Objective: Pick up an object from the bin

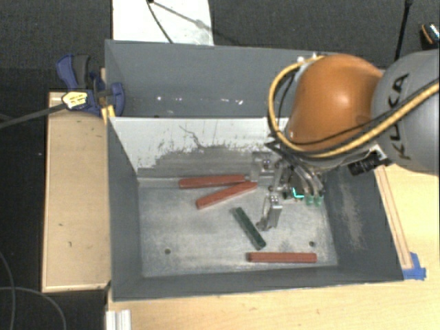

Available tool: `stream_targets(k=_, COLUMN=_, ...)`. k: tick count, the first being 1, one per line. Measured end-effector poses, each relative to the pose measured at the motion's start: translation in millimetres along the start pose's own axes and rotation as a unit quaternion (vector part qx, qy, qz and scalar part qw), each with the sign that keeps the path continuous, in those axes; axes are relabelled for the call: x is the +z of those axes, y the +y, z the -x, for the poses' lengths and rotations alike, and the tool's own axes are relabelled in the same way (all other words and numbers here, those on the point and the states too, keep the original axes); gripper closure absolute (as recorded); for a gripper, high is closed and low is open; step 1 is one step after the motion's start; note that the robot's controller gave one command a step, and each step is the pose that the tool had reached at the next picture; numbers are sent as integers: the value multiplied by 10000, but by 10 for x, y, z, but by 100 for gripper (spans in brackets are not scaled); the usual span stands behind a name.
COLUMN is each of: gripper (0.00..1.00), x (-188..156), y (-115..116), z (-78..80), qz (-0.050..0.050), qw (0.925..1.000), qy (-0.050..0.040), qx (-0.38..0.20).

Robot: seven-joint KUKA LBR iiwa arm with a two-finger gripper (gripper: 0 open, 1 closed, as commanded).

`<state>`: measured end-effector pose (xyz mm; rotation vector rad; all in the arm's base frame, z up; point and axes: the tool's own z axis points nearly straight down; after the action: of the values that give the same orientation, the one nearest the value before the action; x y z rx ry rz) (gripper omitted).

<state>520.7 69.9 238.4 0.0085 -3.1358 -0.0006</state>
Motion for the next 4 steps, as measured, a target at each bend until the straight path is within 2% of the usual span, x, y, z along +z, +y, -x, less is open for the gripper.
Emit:
stream_targets(k=1, gripper=0, x=1033, y=-529, z=-258, qz=-5, qw=9976, qy=4, qx=-689)
stream_targets(k=2, gripper=0, x=1699, y=-344, z=350, qz=-1, qw=9935, qy=-38, qx=-1139)
stream_targets(k=3, gripper=0, x=1667, y=-348, z=349, qz=0, qw=9937, qy=-52, qx=-1120)
stream_targets(k=4, gripper=100, x=1660, y=-354, z=344, qz=-3, qw=9939, qy=-32, qx=-1101)
